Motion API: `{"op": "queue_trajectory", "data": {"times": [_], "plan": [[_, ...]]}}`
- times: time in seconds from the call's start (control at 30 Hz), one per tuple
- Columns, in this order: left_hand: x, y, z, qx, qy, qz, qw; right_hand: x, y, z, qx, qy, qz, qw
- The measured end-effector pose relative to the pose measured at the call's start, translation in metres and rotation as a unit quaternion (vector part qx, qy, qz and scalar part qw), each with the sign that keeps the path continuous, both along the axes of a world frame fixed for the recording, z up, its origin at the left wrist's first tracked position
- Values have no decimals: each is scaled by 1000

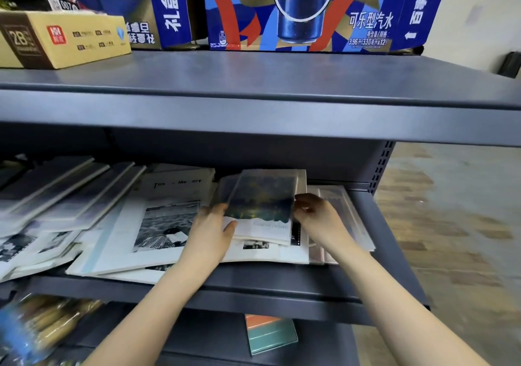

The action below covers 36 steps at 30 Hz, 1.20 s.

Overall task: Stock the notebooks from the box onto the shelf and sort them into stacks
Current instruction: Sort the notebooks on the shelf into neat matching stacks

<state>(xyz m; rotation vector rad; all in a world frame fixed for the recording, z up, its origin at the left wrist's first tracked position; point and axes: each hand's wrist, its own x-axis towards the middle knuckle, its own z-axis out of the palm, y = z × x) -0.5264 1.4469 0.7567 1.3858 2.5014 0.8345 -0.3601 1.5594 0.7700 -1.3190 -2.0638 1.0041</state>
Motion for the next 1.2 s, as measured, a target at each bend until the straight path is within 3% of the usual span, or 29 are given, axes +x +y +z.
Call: {"op": "queue_trajectory", "data": {"times": [0.13,0.3,0.6,0.77,0.93,1.2], "plan": [[-8,-6,-2,-44,3,-55,998,-14,-5,5,10,-31,19,999],[-16,-8,-6,-109,134,-118,978,-32,-11,5,-8,-15,7,1000],[-37,-9,-16,-24,270,-176,946,-44,-10,11,-125,101,-65,985],[-42,-9,-21,-2,354,-177,918,-48,-10,8,-78,96,-78,989],[-51,-13,-25,3,381,-172,908,-57,-10,9,-59,32,-50,996],[-69,-19,-24,30,324,-166,931,-66,-11,5,-92,-16,-43,995]]}}
